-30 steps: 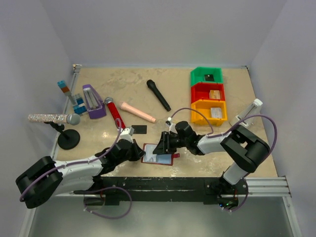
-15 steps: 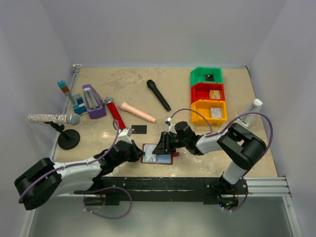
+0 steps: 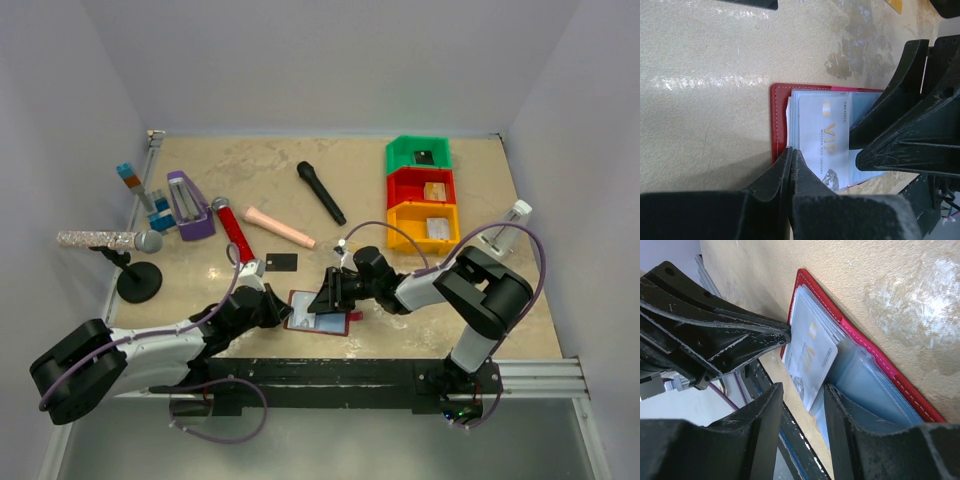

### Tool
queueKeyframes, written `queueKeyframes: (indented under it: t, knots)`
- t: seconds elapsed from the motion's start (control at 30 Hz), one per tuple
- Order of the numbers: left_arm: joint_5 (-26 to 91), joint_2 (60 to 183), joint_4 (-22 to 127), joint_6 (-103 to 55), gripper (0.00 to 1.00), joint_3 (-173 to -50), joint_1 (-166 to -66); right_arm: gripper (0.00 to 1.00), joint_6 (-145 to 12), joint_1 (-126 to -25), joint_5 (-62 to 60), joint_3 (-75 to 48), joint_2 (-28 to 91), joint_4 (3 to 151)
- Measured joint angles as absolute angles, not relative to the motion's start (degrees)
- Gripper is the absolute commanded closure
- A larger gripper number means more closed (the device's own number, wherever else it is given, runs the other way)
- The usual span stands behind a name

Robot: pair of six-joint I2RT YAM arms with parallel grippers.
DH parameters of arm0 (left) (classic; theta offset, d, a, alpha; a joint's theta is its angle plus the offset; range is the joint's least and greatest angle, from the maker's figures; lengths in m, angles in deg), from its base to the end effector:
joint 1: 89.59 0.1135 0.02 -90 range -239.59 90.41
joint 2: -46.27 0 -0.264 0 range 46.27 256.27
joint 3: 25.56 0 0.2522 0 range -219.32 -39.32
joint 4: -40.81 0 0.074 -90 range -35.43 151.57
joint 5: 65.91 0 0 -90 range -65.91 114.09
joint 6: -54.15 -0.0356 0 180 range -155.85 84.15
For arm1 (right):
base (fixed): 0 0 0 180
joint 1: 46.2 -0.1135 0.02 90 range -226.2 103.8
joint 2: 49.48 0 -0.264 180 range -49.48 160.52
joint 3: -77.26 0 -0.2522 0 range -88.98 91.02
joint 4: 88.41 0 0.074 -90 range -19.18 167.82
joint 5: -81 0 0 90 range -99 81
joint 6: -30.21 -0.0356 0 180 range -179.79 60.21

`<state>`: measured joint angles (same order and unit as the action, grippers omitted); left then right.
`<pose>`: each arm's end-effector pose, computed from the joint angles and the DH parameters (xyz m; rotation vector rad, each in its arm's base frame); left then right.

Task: Take the credit cards out of the card holder
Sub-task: Remove the credit card from the card holder.

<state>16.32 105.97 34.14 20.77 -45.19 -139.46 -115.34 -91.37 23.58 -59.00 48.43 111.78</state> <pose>0.1139 -0.1277 0.1189 -0.2190 2.2877 -0.8975 0.1910 0.2193 0.1124 -0.1615 2.5346 1.4959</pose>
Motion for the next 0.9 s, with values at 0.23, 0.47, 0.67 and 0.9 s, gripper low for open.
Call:
queueKeyframes:
  t: [0.23,0.47,0.67,0.9]
  knots:
    - [16.17,107.39,32.28,20.77,1.00,-45.17,-139.11,0.57,-116.67,-91.17,23.75,-59.18,48.65,112.98]
    - [16.06,106.67,32.65,20.79,0.96,-44.95,-139.09,0.57,-118.22,-91.17,23.69,-59.98,48.78,115.25]
    - [16.69,102.49,37.27,20.75,0.87,-44.75,-139.13,0.57,-118.88,-91.30,23.69,-59.96,48.80,117.44]
    - [16.82,98.80,41.81,20.60,0.86,-44.75,-139.15,0.57,-118.97,-91.32,23.73,-59.72,49.65,118.23]
